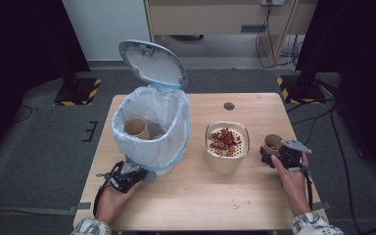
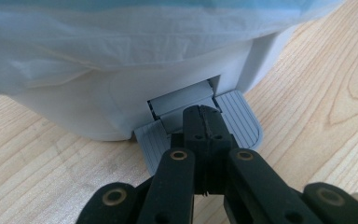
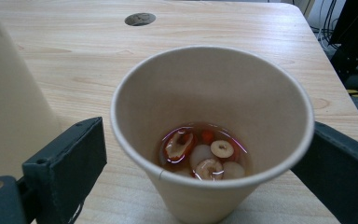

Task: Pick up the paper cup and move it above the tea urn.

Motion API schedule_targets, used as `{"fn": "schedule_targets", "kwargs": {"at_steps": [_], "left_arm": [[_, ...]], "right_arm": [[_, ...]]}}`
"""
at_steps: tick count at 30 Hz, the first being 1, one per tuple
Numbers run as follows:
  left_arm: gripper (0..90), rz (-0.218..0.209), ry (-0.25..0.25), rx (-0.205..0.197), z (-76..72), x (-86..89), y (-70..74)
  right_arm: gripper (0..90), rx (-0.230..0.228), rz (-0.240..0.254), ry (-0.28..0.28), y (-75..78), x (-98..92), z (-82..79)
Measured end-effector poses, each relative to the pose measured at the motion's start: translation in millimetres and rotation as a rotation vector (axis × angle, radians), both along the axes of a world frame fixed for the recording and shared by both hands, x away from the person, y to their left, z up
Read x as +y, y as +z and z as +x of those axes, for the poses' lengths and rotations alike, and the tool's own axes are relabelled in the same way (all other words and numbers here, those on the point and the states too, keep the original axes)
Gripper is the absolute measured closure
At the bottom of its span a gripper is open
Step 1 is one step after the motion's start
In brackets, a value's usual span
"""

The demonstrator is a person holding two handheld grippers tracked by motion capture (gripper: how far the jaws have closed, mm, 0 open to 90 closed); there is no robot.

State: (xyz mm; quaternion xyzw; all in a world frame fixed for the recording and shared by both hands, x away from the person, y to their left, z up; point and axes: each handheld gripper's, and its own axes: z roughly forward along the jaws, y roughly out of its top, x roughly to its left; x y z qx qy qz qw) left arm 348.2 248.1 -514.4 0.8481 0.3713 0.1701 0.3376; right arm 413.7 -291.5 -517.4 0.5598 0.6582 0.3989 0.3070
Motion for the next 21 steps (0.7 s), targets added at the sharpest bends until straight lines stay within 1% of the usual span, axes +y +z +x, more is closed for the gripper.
{"fn": "schedule_targets", "kwargs": {"at_steps": [7,9,16,21], "left_arm": [[90.0,0.000,0.000,0.000,0.0,0.0,0.0],[90.0,-0.001,0.001,0.001,0.0,0.0,0.1],[90.0,0.000,0.001,0.000,0.0,-0.1,0.0],[90.0,0.000,0.000,0.000,0.1,0.0,0.1]], "right_arm": [[6.6,-0.011,0.031,-0.007,-2.5,-2.6,4.9],[7.0,-0.022,0.050,-0.010,-2.7,-3.1,6.1],[8.3,-0.035,0.056,-0.014,-4.7,-1.2,8.2],[8.7,-0.037,0.049,-0.017,-6.8,-0.4,10.2]]}}
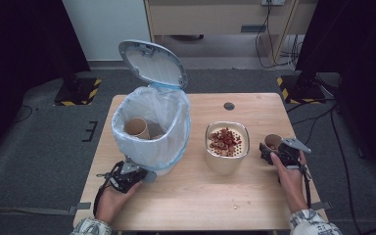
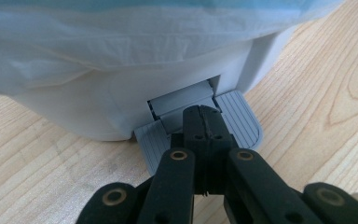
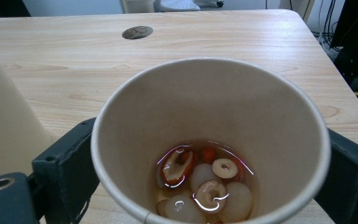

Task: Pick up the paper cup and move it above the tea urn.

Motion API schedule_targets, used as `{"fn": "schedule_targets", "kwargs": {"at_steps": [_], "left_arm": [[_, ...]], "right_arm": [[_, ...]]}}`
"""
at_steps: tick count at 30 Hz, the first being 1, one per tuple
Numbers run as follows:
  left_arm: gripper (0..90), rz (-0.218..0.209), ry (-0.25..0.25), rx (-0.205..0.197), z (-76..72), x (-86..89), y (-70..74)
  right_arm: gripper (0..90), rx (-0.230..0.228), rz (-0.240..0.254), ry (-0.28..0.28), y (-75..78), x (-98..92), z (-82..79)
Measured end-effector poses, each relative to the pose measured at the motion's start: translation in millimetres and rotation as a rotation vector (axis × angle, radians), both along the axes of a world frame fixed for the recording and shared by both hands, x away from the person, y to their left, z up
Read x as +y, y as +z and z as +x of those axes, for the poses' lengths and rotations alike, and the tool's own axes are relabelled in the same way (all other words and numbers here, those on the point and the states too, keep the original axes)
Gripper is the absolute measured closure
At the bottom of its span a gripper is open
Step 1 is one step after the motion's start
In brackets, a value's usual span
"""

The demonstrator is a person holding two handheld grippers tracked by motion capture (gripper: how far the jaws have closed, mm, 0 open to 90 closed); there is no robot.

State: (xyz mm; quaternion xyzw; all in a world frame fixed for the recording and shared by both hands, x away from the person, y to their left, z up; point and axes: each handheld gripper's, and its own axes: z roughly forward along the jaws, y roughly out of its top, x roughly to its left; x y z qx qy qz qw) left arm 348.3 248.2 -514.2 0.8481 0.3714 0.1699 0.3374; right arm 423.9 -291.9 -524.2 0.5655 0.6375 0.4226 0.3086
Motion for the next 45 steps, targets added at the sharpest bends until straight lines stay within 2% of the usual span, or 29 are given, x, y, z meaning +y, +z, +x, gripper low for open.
{"fn": "schedule_targets", "kwargs": {"at_steps": [5,9,10,13,16,26,31,39,45], "left_arm": [[90.0,0.000,0.000,0.000,-0.1,-0.1,-0.1],[90.0,0.000,0.000,0.000,0.0,-0.1,0.0],[90.0,0.000,0.000,0.000,-0.1,-0.1,-0.1],[90.0,0.000,0.000,-0.001,-0.1,-0.1,0.0],[90.0,0.000,-0.001,0.000,0.0,0.0,0.0],[90.0,0.000,-0.001,0.000,0.0,0.0,0.0],[90.0,0.000,-0.001,0.000,0.0,0.0,0.0],[90.0,-0.002,-0.001,0.000,0.1,0.1,0.0],[90.0,-0.001,-0.001,-0.001,-0.1,0.0,-0.1]], "right_arm": [[10.0,-0.005,0.001,-0.008,-0.9,-0.1,1.5],[10.1,-0.005,-0.018,-0.003,1.0,2.2,3.1],[10.2,-0.008,-0.004,0.000,2.2,3.5,4.7],[10.3,-0.005,0.000,-0.005,1.4,3.7,6.3],[10.8,-0.006,-0.018,0.002,0.4,6.2,7.0],[18.9,-0.034,-0.010,-0.002,-0.1,3.3,5.7],[20.6,-0.038,-0.036,-0.005,-1.4,4.6,6.1],[25.9,-0.044,-0.034,0.025,-1.5,0.2,6.4],[27.9,-0.051,-0.041,0.068,-2.0,-1.1,6.3]]}}
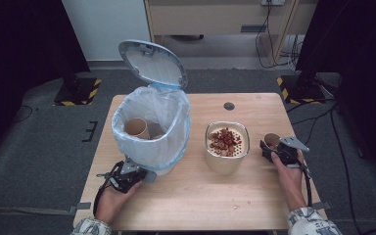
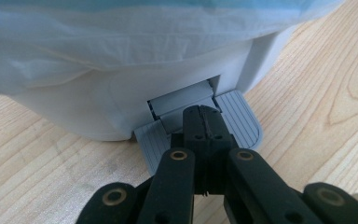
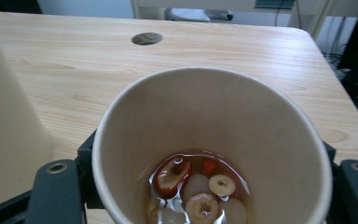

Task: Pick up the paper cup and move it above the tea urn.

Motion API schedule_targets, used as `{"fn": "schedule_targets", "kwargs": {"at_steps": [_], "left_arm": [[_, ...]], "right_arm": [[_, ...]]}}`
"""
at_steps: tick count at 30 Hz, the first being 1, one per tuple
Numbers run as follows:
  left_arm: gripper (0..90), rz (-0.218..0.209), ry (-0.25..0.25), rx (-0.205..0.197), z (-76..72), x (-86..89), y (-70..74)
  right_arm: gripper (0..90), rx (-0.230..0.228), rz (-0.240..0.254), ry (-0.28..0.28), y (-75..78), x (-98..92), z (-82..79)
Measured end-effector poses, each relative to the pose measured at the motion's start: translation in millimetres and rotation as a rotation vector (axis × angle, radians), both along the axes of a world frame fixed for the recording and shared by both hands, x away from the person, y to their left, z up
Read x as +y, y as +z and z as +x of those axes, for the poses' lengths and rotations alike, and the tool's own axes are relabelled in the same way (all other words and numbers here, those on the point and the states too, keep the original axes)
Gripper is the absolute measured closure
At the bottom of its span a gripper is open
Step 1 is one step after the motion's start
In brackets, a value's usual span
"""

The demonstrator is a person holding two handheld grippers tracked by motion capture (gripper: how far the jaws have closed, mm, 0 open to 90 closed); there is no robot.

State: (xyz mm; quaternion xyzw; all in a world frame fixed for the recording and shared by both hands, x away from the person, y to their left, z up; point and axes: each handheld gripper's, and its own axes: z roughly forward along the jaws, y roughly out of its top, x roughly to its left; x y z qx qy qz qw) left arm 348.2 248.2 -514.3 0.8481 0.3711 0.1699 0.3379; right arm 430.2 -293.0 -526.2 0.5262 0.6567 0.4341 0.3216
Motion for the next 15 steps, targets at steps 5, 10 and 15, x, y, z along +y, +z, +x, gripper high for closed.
{"fn": "schedule_targets", "kwargs": {"at_steps": [5,10,15], "left_arm": [[90.0,-0.003,0.000,0.001,0.3,0.3,-0.1],[90.0,0.000,0.000,0.001,0.1,0.0,0.0],[90.0,0.000,0.000,0.001,0.2,0.0,0.1]], "right_arm": [[28.0,0.005,0.008,0.032,0.7,-0.6,0.5],[28.1,0.002,0.012,0.051,0.9,-1.7,0.6],[28.3,-0.017,-0.005,0.066,3.6,-0.2,-0.5]]}}
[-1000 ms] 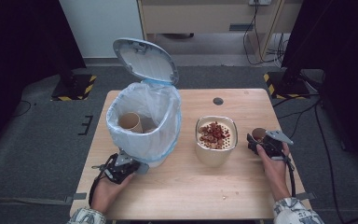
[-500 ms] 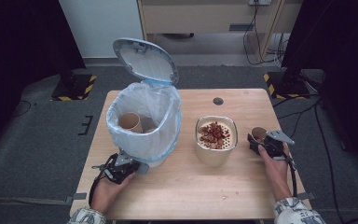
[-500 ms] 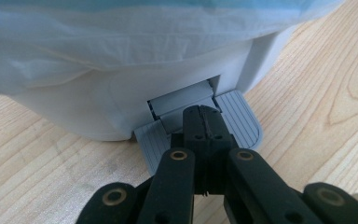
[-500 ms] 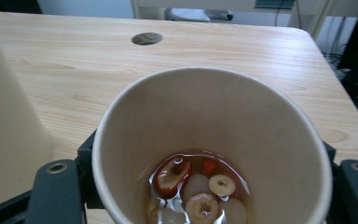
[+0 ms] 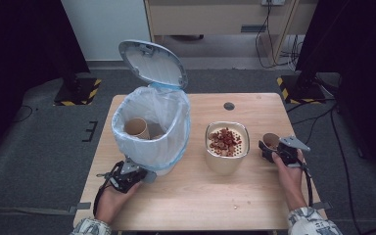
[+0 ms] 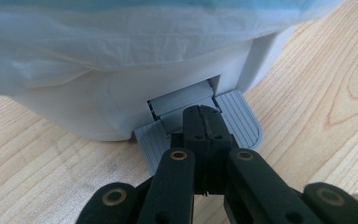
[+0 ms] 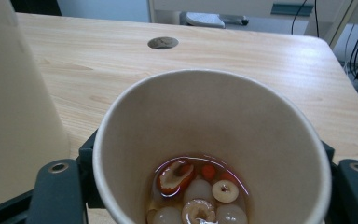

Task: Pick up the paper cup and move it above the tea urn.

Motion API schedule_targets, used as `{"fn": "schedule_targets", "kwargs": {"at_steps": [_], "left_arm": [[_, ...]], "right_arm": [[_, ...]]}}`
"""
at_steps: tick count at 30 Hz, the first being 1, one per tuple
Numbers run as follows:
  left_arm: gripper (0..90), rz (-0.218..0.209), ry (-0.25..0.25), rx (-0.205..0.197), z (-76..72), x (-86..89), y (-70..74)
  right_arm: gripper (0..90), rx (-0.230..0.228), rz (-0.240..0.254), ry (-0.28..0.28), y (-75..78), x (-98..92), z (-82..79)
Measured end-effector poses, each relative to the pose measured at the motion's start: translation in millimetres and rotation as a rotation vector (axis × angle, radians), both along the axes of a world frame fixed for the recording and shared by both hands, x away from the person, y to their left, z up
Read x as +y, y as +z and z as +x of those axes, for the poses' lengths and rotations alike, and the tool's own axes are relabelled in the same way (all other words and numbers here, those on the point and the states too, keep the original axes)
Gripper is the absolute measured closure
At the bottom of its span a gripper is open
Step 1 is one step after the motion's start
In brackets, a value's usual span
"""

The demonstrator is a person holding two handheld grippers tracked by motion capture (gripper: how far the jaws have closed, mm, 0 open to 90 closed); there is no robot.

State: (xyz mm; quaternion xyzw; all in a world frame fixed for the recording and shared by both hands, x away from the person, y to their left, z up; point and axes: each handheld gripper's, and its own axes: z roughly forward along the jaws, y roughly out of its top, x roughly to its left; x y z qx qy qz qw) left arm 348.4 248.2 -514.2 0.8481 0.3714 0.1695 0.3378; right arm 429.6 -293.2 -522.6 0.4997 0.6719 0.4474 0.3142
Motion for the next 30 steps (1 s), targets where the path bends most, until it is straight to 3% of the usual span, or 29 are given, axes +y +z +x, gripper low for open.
{"fn": "schedule_targets", "kwargs": {"at_steps": [10,24,30], "left_arm": [[90.0,0.001,0.001,0.000,-0.1,-0.2,0.0],[90.0,-0.001,0.002,0.001,0.0,-0.1,0.0],[90.0,-0.003,0.002,0.002,0.2,0.1,0.0]], "right_arm": [[28.6,-0.039,-0.045,0.019,11.5,-0.8,-4.5],[28.7,-0.053,-0.126,0.031,33.2,-16.3,-3.3],[28.7,-0.052,-0.136,0.032,42.5,-19.6,-2.0]]}}
